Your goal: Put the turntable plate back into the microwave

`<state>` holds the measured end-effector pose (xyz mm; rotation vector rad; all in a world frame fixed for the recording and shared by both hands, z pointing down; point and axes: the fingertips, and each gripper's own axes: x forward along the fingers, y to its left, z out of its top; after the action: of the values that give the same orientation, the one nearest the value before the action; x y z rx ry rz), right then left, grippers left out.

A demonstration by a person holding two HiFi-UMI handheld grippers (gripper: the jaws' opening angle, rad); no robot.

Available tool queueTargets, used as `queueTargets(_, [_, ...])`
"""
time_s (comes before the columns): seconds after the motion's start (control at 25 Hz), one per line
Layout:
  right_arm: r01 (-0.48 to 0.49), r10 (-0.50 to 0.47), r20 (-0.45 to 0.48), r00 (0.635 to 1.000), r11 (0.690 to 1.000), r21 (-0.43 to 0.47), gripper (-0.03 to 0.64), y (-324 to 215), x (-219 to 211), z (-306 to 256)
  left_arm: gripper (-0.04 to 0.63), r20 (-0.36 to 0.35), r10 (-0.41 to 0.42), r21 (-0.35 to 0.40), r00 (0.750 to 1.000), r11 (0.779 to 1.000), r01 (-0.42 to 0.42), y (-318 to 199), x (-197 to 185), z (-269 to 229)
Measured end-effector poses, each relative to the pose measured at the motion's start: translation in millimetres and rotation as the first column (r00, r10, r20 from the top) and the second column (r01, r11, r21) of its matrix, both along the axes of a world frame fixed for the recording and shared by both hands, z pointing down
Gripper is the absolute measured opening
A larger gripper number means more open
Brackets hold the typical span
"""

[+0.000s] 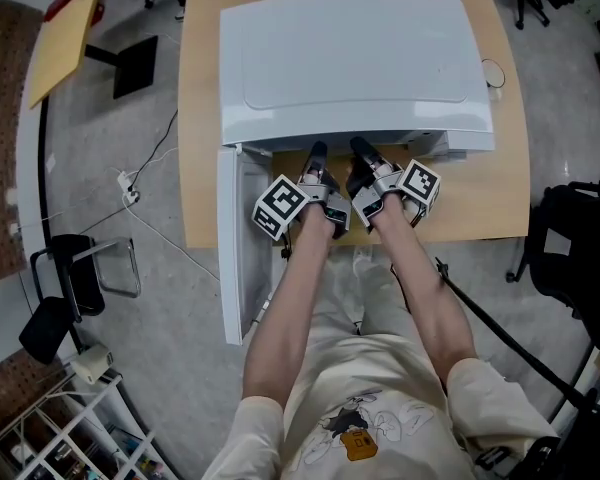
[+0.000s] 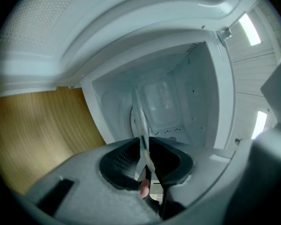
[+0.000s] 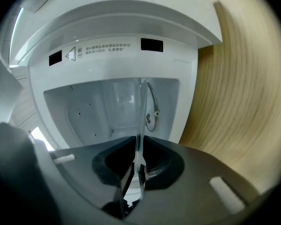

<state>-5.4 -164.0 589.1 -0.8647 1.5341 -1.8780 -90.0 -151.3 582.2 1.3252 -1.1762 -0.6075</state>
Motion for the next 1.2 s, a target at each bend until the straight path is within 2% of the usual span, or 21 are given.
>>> queueTargets(0.2, [-0.023, 0.023, -0.003, 1.0, 1.0, -0.003, 0.051, -2.8, 7.2, -0.2, 0.084, 0.098, 0.103, 0.015, 0.99, 0.994, -0.105, 6.4, 10.3, 1.5])
queueTargets(0.32, [-0.035, 0.035, 0.004, 0.999, 0.999, 0.002, 0.051, -7.9, 9.8, 1.1, 0.095, 0.125, 0.149, 0.018, 0.981, 0.988, -0.153, 14.2, 17.9, 1.1])
queueTargets(0.48, [-0.055, 0.055, 0.016, 0.998, 0.998, 0.022, 0.057, -21.6, 7.4, -7.1, 0.054, 0.181, 0.179, -0.025, 0.967, 0.984, -0.178, 32.2, 24.1, 9.1])
queueTargets(0.72, [-0.034, 0.037, -0.064, 0.997, 0.998, 0.049, 0.055, -40.4, -6.9, -7.7, 0.048, 0.177, 0.162, -0.041, 0.971, 0.987, -0.157, 52.2, 18.4, 12.8])
queueTargets(0.84, [-0.029, 0.031, -0.111, 0.993, 0.999, 0.02, 0.049, -36.8, -11.7, 2.8, 0.048, 0.173, 0.151, -0.041, 0.973, 0.988, -0.146, 55.3, 14.7, 12.4])
queueTargets(1.2, [-0.082, 0.075, -0.155, 0.985, 0.996, -0.037, 0.044, -36.1, -1.6, 18.0, 0.043, 0.176, 0.128, -0.022, 0.976, 0.992, -0.126, 54.4, 3.5, 4.6])
